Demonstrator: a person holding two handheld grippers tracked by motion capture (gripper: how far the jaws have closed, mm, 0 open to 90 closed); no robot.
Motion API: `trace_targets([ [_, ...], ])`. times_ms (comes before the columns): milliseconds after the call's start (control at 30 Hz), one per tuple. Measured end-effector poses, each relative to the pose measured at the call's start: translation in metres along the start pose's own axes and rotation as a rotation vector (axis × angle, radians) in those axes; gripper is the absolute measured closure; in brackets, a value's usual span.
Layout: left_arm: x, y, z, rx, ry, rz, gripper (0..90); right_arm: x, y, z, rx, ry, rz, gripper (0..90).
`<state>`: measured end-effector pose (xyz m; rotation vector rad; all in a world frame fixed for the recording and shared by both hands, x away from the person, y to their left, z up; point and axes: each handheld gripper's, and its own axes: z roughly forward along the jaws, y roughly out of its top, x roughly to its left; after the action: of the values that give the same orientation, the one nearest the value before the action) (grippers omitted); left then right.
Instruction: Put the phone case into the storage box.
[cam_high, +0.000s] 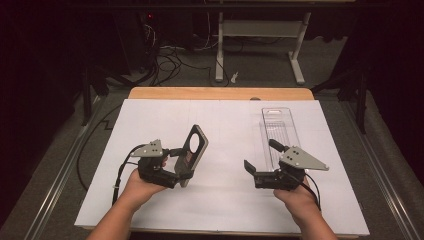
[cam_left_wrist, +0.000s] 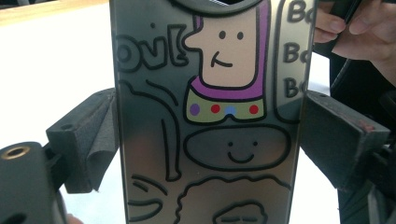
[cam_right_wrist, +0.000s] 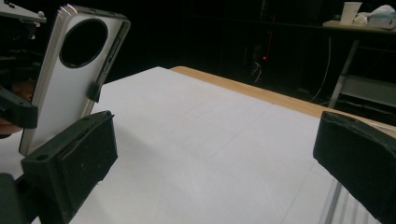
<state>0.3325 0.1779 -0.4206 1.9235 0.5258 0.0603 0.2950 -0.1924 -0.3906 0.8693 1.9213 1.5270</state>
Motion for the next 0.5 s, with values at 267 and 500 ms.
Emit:
trace_targets([
  [267, -0.001, 0.001, -0.004, -0.015, 0.001, 0.007, 13.1, 0.015, 0.01, 0.018, 0.0, 0.056, -0.014, 0.1],
  [500, 0.003, 0.0, -0.005, -0.02, 0.021, -0.003, 13.1, 0.023, 0.017, 0.041, 0.007, 0.097, -0.051, 0.0],
])
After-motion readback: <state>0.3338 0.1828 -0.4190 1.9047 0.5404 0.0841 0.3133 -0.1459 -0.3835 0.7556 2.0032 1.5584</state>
